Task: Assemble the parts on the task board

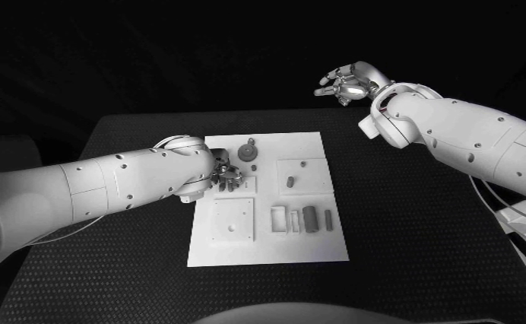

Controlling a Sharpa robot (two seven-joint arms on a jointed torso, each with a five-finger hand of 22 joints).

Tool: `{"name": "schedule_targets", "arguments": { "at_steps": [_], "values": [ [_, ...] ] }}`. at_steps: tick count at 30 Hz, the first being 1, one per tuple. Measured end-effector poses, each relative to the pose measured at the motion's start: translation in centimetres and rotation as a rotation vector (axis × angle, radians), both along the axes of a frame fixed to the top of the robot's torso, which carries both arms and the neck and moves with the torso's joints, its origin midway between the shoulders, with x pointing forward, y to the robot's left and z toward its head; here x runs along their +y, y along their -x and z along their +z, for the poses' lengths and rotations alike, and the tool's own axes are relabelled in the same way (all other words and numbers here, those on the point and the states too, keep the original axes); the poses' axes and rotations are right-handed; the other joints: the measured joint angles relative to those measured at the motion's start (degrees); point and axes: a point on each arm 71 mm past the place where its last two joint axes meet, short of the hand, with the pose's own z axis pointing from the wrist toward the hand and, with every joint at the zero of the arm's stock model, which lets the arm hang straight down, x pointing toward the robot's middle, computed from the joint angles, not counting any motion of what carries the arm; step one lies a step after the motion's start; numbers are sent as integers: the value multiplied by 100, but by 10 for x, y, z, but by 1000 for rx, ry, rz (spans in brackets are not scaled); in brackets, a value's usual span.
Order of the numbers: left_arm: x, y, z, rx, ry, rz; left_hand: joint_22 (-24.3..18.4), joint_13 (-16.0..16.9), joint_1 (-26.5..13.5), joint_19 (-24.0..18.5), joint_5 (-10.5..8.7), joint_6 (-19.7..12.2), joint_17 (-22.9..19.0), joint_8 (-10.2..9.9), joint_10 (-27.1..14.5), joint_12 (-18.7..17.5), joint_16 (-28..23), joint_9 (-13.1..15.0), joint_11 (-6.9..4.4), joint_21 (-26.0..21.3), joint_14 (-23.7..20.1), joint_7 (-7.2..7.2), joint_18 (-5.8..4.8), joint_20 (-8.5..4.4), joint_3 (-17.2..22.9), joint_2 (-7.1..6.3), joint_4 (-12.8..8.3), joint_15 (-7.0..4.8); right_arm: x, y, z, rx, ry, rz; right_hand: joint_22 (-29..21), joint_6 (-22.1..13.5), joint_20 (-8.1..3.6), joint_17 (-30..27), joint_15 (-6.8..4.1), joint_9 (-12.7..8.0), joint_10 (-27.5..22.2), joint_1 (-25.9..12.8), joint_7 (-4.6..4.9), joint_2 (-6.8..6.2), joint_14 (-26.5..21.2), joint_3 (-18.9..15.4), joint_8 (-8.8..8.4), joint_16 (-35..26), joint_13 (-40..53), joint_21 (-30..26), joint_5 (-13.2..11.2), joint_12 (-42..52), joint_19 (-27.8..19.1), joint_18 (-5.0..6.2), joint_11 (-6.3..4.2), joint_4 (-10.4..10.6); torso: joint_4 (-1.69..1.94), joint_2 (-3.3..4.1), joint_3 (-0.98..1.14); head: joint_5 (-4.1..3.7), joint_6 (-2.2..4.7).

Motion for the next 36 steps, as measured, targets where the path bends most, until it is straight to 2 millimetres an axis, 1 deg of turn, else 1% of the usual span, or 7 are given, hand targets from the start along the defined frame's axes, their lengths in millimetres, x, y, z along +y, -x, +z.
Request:
{"name": "schedule_targets", "arguments": {
  "at_steps": [3,7,19,22,24,27,36],
  "values": [
    [1,0,-1,1,-2,4,-10,-22,-66,0,-353,43,-34,-20,-44,0,13,21,-18,0,-41,-40,4,0,-83,-292,74,-5,0,0,0,1,0,0,4,-1,0,0,0,0,0,0,1,0,0,0,0,24,-3,0,0,0,0,0,0,0,0,0,-2,-1,-1],
    [2,0,-1,0,-4,8,-10,-34,-125,0,-579,39,-64,-45,-112,0,20,28,-14,0,-42,1,35,-1,-107,-527,161,-5,0,0,0,1,0,0,3,-2,0,0,0,0,0,0,2,0,0,0,0,24,-5,0,0,0,0,0,0,0,1,-1,-2,-5,-4],
    [4,-1,0,-8,-2,19,-9,-50,-162,-4,-741,38,-92,-44,-112,0,34,42,-14,0,-43,0,43,-4,-98,-688,231,-4,-1,0,-1,3,1,0,3,-2,1,-5,0,0,0,0,2,0,0,0,-23,24,-11,0,0,0,0,0,0,0,0,-1,-3,-7,-12],
    [6,-2,1,-14,1,26,-14,-66,-171,-4,-1004,37,-115,-67,-112,23,61,52,-14,0,-43,0,43,-4,-80,-776,317,-3,-1,0,-1,4,1,-1,3,-2,1,-5,0,0,-21,0,2,0,0,0,-22,24,-11,0,0,0,0,1,-21,0,0,-1,-3,-7,-7],
    [8,-3,2,-19,3,33,-15,-79,-182,-4,-1483,37,-139,-88,-112,23,61,65,-14,-24,-53,-1,43,-4,-68,-929,440,-13,-1,0,-2,4,1,-1,3,-2,1,-5,18,0,-21,0,2,0,-18,0,-22,24,-12,0,0,0,0,1,-21,0,1,-1,-3,-10,-2],
    [10,-4,3,-28,6,41,-21,-79,-328,-4,-1692,36,-146,-89,-112,34,74,83,-14,-25,-72,-1,44,-4,-105,-1147,611,-31,-2,0,-2,5,1,-2,2,-2,1,-5,19,0,-21,0,2,0,-19,0,-22,24,-12,0,0,-1,0,0,-21,0,1,-1,-4,-16,3],
    [9,-10,13,-60,42,60,-12,-72,-477,-4,-1691,-6,-145,-88,-112,66,102,135,-14,-26,-93,-1,46,-4,-392,-1082,556,-35,-2,1,-3,7,2,-1,2,-2,21,-11,19,0,-20,0,3,0,-19,-15,-22,23,-17,0,0,0,20,1,-21,-16,1,-2,-3,-19,15]
  ]
}}
